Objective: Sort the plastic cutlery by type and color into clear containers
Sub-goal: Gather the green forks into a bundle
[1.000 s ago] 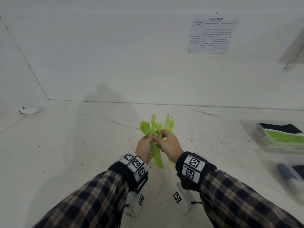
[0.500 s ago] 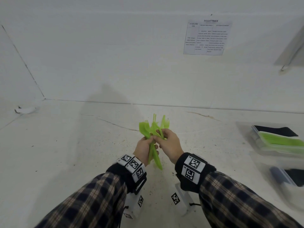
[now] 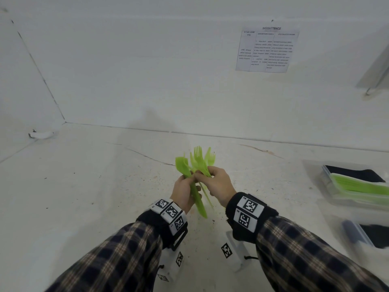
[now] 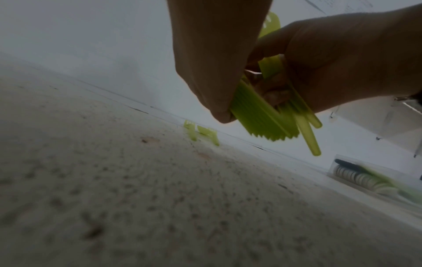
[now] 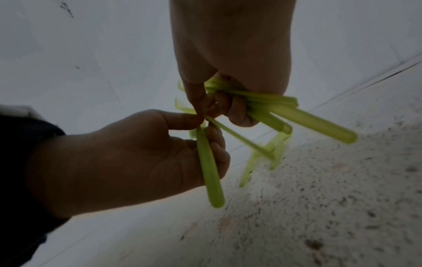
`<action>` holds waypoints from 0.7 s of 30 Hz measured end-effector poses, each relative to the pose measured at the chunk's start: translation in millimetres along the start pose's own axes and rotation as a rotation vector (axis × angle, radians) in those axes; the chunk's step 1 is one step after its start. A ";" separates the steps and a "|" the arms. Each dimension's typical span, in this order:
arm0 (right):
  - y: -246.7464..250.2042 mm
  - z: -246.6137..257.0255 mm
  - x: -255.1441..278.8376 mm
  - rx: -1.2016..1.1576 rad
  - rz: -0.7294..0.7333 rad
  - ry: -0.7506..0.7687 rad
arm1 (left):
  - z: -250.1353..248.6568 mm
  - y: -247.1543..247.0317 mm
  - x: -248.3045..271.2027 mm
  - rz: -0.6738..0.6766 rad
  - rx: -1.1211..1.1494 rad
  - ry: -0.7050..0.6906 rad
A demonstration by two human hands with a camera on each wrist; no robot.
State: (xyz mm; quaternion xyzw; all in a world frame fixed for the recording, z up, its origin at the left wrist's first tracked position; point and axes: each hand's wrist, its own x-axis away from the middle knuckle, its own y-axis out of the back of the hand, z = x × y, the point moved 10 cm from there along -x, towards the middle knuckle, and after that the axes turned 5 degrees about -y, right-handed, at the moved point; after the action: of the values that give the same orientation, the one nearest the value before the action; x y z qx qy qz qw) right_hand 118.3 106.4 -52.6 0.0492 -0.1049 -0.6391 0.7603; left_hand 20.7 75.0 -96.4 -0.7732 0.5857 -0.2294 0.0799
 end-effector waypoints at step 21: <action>7.0 -14.7 25.1 0.057 0.116 -0.054 | 20.0 -11.5 9.5 -0.086 -0.008 -0.046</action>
State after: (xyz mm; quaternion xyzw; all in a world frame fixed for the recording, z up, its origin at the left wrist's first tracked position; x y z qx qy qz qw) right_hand 132.3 82.1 -63.0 0.0475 -0.1464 -0.5917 0.7913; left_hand 41.6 66.7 -107.0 -0.8030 0.5510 -0.2126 0.0804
